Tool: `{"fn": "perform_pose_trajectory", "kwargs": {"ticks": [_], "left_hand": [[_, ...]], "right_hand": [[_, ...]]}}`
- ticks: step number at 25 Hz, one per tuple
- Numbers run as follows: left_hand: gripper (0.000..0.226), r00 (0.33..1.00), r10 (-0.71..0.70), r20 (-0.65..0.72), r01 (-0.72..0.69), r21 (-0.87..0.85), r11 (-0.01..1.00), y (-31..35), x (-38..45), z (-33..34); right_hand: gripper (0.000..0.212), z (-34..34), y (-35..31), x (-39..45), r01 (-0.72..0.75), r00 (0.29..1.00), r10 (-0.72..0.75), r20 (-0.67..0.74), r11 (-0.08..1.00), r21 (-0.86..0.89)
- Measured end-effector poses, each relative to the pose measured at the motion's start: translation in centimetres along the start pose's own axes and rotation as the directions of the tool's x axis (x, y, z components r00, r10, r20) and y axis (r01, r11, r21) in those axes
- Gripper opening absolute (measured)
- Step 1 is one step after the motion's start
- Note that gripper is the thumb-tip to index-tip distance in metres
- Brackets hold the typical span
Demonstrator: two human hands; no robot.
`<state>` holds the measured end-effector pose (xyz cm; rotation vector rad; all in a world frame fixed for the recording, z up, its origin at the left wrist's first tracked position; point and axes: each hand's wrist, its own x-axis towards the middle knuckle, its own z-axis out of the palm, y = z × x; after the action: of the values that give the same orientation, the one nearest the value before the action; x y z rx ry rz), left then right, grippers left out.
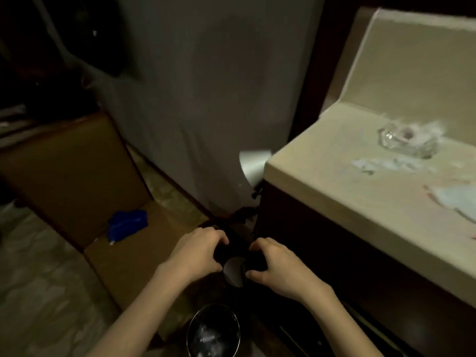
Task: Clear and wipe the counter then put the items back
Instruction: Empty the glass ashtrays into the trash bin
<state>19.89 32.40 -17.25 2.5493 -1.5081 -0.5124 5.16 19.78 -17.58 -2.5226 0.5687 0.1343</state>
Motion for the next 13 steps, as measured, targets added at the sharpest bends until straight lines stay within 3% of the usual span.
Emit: {"fn": "perform_pose_trajectory", "kwargs": {"ticks": [6, 10, 13], "left_hand": [[0.055, 0.989, 0.111, -0.098, -0.102, 0.089, 0.991, 9.5, -0.3, -12.2], [0.053, 0.979, 0.191, -0.074, -0.183, 0.110, 0.977, 15.2, 0.9, -15.1], [0.053, 0.967, 0.254, -0.022, -0.249, 0.139, 0.958, 18.7, 2.3, -15.1]], "right_hand": [[0.051, -14.5, -2.0, -6.5, 0.008, 0.987, -0.032, -0.160, 0.989, -0.150], [0.049, -18.9, 0.3, -11.0, -0.083, 0.960, 0.036, -0.278, 0.984, -0.159], [0.050, -20.1, 2.7, -13.3, -0.159, 0.951, 0.111, -0.288, 0.976, -0.149]]}}
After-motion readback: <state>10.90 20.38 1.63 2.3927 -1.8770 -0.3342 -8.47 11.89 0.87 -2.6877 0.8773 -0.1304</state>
